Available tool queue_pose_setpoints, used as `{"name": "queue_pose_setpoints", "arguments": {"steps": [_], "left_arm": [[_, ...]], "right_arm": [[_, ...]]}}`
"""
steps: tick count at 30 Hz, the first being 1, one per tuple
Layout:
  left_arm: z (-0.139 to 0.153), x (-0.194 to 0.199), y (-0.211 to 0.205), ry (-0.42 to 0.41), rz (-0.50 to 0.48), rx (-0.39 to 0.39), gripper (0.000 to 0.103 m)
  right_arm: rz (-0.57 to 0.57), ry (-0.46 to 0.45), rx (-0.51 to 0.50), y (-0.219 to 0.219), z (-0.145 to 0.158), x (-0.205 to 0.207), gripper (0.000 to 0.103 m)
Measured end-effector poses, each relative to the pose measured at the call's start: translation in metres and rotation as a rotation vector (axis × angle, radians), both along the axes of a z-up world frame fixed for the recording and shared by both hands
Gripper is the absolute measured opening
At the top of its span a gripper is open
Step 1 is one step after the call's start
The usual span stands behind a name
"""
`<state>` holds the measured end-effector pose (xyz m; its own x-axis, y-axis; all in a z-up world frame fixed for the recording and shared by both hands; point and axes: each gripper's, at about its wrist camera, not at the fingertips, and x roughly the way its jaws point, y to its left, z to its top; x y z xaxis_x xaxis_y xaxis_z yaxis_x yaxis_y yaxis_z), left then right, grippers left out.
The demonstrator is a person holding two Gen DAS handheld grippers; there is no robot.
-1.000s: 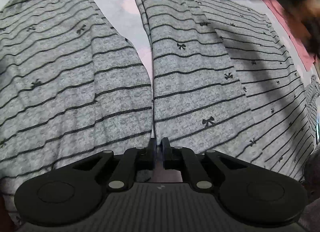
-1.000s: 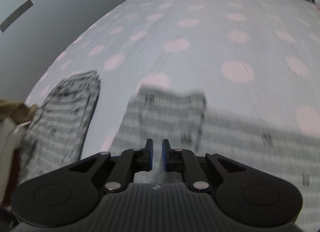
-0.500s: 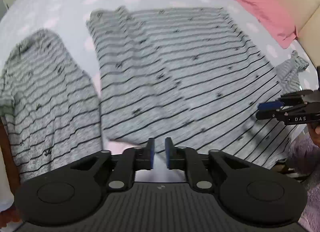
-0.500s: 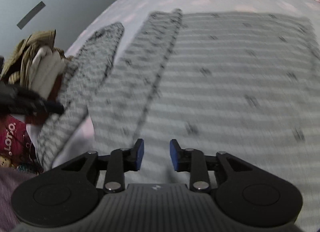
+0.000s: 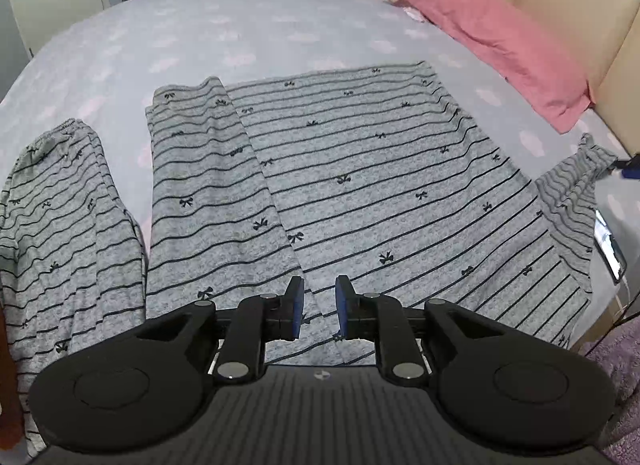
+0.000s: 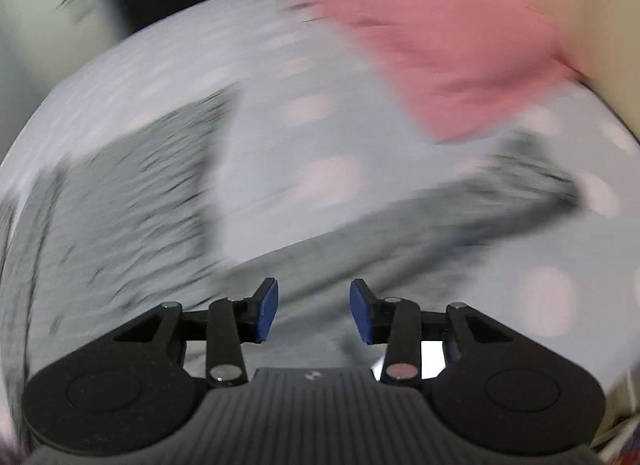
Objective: Fold clothes
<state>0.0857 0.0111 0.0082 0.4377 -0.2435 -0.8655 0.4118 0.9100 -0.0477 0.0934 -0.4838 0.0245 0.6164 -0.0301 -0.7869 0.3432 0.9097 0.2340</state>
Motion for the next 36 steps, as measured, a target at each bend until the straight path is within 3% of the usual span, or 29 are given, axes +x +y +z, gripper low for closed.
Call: {"name": "queue_pose_setpoints", "arguments": {"steps": [3, 7, 13, 19, 20, 22, 29, 36], "left_arm": [[-0.009, 0.007, -0.005, 0.010, 0.007, 0.047, 0.015], [-0.022, 0.020, -0.007, 0.020, 0.026, 0.099, 0.015], [-0.039, 0.041, -0.009, 0.054, 0.058, 0.146, 0.015], [-0.051, 0.047, -0.020, 0.076, 0.010, 0.185, 0.015], [-0.053, 0.047, -0.022, 0.079, 0.001, 0.193, 0.015], [-0.054, 0.047, -0.023, 0.084, -0.010, 0.199, 0.015], [-0.039, 0.037, -0.025, 0.054, -0.018, 0.127, 0.015], [-0.021, 0.021, -0.029, 0.014, -0.050, 0.064, 0.015]], "right_arm": [[-0.174, -0.055, 0.028, -0.068, -0.007, -0.010, 0.044], [-0.322, -0.107, 0.085, -0.127, -0.023, -0.015, 0.044], [-0.462, -0.138, 0.183, -0.170, -0.054, 0.002, 0.045], [-0.530, -0.143, 0.246, -0.191, -0.073, 0.018, 0.042], [-0.531, -0.142, 0.243, -0.193, -0.075, 0.021, 0.039], [-0.517, -0.145, 0.246, -0.193, -0.074, 0.023, 0.010], [-0.402, -0.218, 0.217, -0.157, -0.035, 0.019, 0.007], [-0.143, -0.284, 0.187, -0.063, 0.032, 0.009, 0.007]]}}
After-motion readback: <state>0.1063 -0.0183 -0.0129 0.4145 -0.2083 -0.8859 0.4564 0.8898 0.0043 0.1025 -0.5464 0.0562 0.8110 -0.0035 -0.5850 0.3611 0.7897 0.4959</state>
